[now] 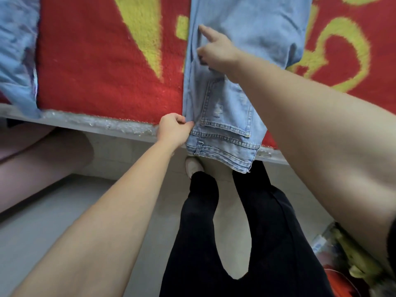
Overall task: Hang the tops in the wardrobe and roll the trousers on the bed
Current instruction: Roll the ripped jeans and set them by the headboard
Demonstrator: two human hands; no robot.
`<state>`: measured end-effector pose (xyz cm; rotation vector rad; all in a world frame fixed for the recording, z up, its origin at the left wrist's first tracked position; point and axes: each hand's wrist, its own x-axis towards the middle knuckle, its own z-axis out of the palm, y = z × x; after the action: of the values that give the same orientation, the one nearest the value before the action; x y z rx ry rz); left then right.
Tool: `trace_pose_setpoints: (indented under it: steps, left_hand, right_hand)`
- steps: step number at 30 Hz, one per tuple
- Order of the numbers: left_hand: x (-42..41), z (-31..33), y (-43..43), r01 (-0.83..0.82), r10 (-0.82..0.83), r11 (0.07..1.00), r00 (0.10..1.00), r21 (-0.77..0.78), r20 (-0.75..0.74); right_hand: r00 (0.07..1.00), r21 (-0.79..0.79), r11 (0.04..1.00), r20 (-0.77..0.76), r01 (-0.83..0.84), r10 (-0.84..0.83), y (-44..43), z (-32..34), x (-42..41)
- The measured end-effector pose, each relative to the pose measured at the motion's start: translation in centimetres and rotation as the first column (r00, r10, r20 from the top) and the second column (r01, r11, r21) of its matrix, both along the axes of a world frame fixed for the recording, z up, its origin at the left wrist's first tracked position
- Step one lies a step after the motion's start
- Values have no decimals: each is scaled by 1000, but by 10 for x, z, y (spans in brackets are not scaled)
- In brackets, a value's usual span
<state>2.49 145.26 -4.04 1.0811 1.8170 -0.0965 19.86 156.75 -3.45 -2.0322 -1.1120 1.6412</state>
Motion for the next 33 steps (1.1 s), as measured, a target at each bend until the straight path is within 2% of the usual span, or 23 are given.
trace_pose_setpoints:
  steps: [3,6,8,10,12,13,15,19,27,33]
  left_hand:
    - [13,17,15,147,-135,982,985,116,-107]
    - [34,26,51,266,-228,915,961,304,-156]
    - [53,24,83,458,-401,801,888,386,-224]
    - [71,17,123,633,-542,648,774,424,-327]
    - [90,7,164,738,-614,533,674,415,-410]
    - [99,3,184,762,-630,511,646,398,-431]
    - [115,-7,215,781,-648,530,624,329,-438]
    - [128,-24,239,827,-700,540,546,160,-461]
    - [129,-18,249,842,-740,537,499,51,-450]
    - [129,-12,254,852,-768,523,475,6,-430]
  right_hand:
    - [960,86,988,261,-132,105,2,17,18]
    - [826,209,959,563,-191,42,3,26,46]
    - [740,202,945,670,-258,59,9,24,66]
    - [692,170,935,715,-312,101,22,15,86]
    - [651,175,917,751,-358,112,38,3,105]
    - [633,190,902,766,-387,110,46,-3,115]
    - [594,179,865,789,-468,158,58,-15,133]
    - [539,49,807,768,-588,346,69,-37,156]
    - [508,-18,747,722,-664,470,90,-18,170]
    - [435,-107,710,724,-696,536,101,-4,169]
